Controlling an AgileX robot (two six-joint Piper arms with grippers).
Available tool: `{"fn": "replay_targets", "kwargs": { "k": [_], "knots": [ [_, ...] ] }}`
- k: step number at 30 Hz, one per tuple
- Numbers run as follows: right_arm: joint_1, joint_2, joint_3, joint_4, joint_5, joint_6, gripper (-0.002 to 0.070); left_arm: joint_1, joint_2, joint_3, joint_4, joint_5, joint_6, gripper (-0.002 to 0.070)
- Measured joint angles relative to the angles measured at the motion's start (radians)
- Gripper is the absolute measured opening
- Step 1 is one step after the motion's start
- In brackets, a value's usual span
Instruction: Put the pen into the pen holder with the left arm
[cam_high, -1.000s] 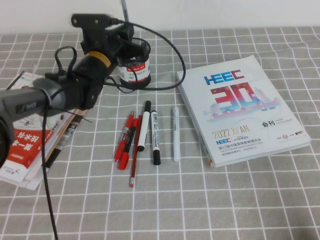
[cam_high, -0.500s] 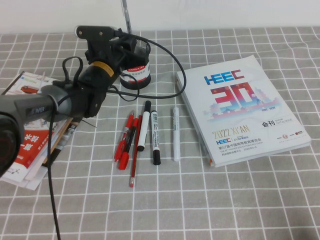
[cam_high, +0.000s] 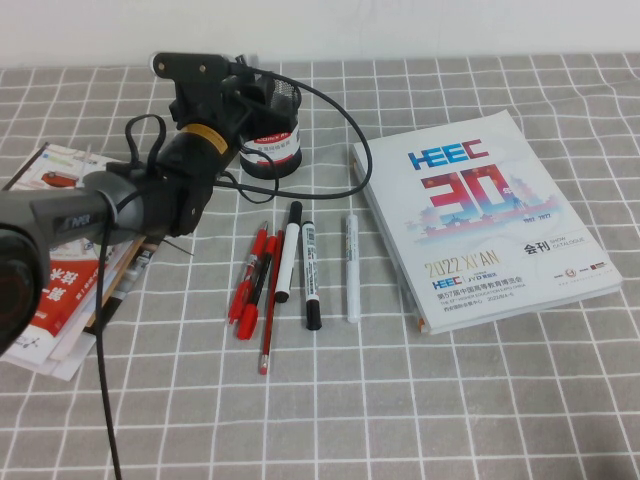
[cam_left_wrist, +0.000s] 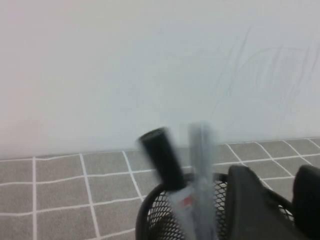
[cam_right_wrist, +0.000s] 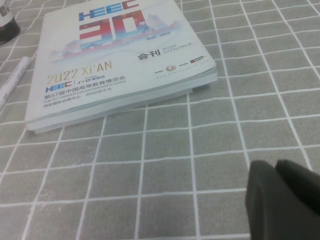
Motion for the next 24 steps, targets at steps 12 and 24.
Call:
{"fn": "replay_targets", "kwargs": {
  "k": [12, 24],
  "knots": [
    [0.000, 0.000, 0.000, 0.000, 0.000, 0.000, -0.0015, -0.002, -0.067, 0.000, -0.007, 0.176, 0.027, 0.0231],
    [0.000, 0.000, 0.000, 0.000, 0.000, 0.000, -0.0015, -0.052, -0.509, 0.053, 0.090, 0.575, 0.029, 0.0001]
  ]
}}
